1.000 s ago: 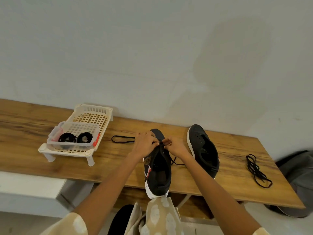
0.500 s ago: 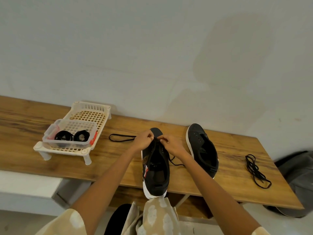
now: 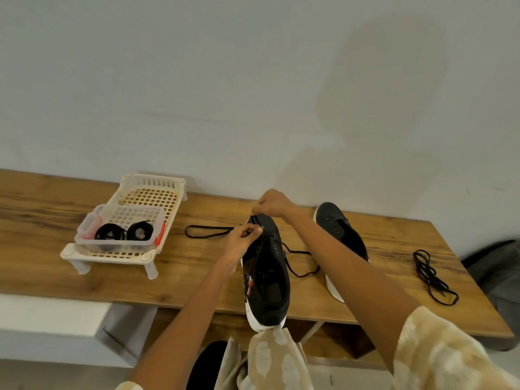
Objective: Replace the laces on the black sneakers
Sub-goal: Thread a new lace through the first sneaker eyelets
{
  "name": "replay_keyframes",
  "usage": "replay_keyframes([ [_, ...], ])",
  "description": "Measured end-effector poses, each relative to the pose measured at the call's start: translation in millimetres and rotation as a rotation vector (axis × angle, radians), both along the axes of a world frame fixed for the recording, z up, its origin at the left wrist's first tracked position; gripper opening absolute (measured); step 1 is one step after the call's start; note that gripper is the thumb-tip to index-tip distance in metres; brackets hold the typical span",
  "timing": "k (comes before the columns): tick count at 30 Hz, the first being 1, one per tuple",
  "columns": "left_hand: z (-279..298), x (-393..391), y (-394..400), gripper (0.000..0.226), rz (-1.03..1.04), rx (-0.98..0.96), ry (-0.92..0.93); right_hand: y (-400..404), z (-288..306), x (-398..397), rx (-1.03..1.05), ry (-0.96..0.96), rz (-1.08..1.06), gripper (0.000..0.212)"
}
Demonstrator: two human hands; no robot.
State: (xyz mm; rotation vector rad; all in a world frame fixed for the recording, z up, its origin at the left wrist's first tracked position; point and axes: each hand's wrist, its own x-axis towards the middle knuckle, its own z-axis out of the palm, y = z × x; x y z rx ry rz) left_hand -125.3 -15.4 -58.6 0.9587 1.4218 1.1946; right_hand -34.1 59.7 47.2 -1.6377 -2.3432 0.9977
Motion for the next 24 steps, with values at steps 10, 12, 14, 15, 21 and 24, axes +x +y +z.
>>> replay_keyframes([
  [10, 8.8, -8.0, 2.6, 0.012, 0.191, -0.092, -0.523, -22.3, -34.3, 30.9, -0.016, -0.014, 0.054, 0.021],
  [12, 9.4, -9.8, 0.3, 0.013, 0.185, -0.065, -0.524, -26.6, -42.1, 39.3, -0.004, -0.103, 0.110, 0.020],
  [14, 6.1, -6.8, -1.1, 0.020, 0.137, -0.036, -0.423, -24.8, -42.3, 38.3, 0.057, -0.136, 0.088, 0.020],
  [15, 3.1, -3.8, -0.4, 0.026, 0.100, -0.030, -0.359, -22.4, -37.9, 34.8, 0.083, -0.114, 0.061, 0.018],
  [21, -1.6, 10.7, 3.9, 0.010, 0.003, 0.055, -0.050, -7.4, 13.1, -2.1, 0.040, 0.396, -0.112, 0.024],
  [24, 1.6, 18.6, 7.7, 0.004, 0.071, 0.028, -0.014, -7.0, 23.8, -15.5, -0.006, 0.552, -0.160, 0.029],
])
